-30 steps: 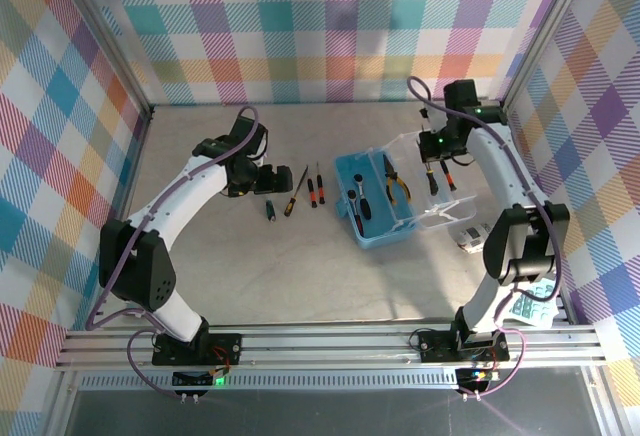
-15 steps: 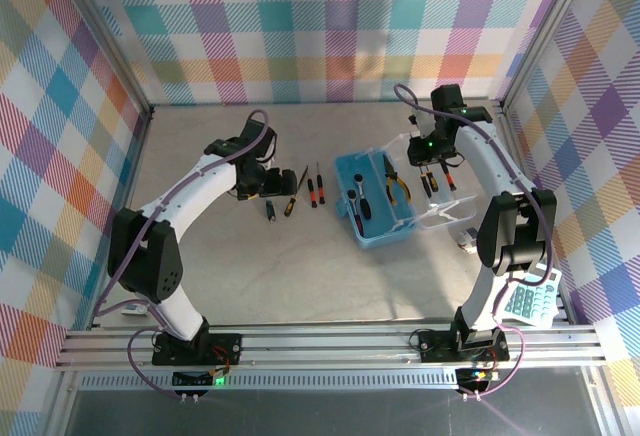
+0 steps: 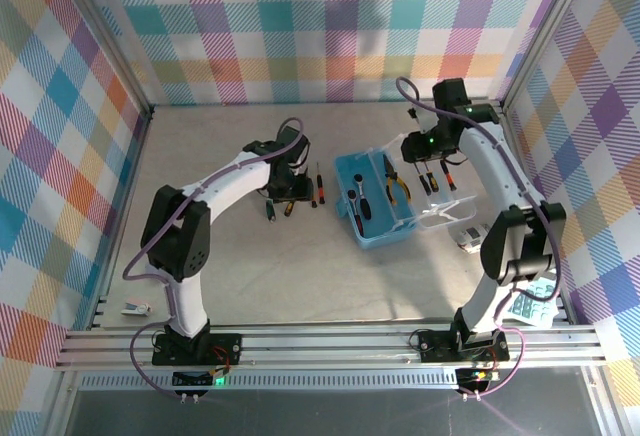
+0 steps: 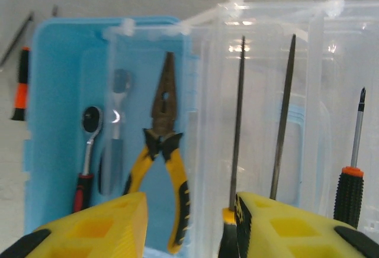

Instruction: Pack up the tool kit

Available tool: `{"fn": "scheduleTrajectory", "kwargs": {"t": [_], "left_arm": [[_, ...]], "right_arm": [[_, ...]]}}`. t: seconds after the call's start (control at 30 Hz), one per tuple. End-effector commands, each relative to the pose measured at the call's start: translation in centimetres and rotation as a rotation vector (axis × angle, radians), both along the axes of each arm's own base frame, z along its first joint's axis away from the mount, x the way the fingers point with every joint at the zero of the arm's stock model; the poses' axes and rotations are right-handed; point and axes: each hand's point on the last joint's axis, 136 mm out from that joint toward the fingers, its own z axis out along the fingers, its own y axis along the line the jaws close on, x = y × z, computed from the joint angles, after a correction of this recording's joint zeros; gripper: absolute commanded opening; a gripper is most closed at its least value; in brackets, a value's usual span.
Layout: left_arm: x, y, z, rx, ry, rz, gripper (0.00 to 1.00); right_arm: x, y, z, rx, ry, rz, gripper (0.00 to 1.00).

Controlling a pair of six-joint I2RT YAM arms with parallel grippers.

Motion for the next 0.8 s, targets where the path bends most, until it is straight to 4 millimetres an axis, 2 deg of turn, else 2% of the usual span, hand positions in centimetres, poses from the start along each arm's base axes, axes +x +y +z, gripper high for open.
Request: {"fn": "scheduleTrajectory", "kwargs": {"t": [0.0, 0.37, 0.63, 0.77], "left_arm": [[0.8, -1.1, -0.5, -0.005, -0.005, 0.003, 0.49], [2.9, -3.3, -3.2, -0.024, 0.006, 0.007, 0.45], [4.6, -2.8, -5.9, 0.076, 0.021, 0.017, 0.42], [4.8, -2.1, -7.4, 0.138, 0.046, 0.019, 0.37]], "right_arm": [[-2.1, 0.9, 1.8, 0.05, -0.012, 0.012, 0.45], [-3.3, 1.2, 1.6, 0.082, 0.006, -0.002, 0.46], [-3.7, 1.4, 1.5, 0.09, 0.013, 0.0, 0.46], [-3.9, 1.4, 1.5, 0.09, 0.009, 0.001, 0.46]]}}
